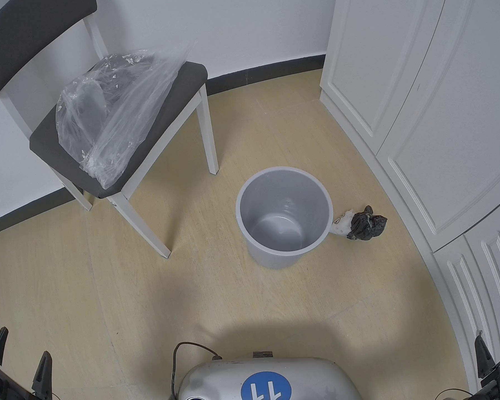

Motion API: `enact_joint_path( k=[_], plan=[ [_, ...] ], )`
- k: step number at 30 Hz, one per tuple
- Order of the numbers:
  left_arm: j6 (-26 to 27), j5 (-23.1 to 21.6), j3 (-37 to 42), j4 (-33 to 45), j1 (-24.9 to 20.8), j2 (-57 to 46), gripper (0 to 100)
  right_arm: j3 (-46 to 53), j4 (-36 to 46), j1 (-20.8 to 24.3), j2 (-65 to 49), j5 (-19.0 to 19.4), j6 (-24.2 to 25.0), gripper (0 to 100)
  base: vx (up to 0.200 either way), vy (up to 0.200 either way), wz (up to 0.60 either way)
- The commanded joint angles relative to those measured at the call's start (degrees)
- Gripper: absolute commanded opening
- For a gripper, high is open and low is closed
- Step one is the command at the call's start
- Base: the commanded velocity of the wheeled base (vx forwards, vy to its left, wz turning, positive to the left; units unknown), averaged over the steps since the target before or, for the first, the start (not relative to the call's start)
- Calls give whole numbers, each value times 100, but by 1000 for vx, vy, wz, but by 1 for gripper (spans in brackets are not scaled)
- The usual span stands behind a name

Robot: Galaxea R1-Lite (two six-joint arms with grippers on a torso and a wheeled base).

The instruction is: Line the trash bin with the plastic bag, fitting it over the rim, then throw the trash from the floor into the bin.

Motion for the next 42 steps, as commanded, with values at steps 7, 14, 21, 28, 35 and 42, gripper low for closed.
enact_joint_path(
  k=[7,14,21,28,35,42],
  plan=[
    [-266,43,90,24,-12,-93,100,101,-13,1,-93,-147,218,100,0,0,0],
    [6,-10,99,-11,-3,-93,100,101,-21,1,-93,-15,16,100,0,0,0],
    [-530,289,90,-29,-3,-93,100,101,-39,1,-93,-86,218,100,0,0,0],
    [-477,306,99,-73,-3,-93,100,101,-39,9,-93,-165,306,100,0,0,0],
    [472,-634,-288,-1268,-12,-93,100,101,-48,1,-93,2,-11,100,0,0,0],
    [-310,-212,-165,-1268,-12,-93,100,101,-145,1,-93,-270,411,100,0,0,0]
  ],
)
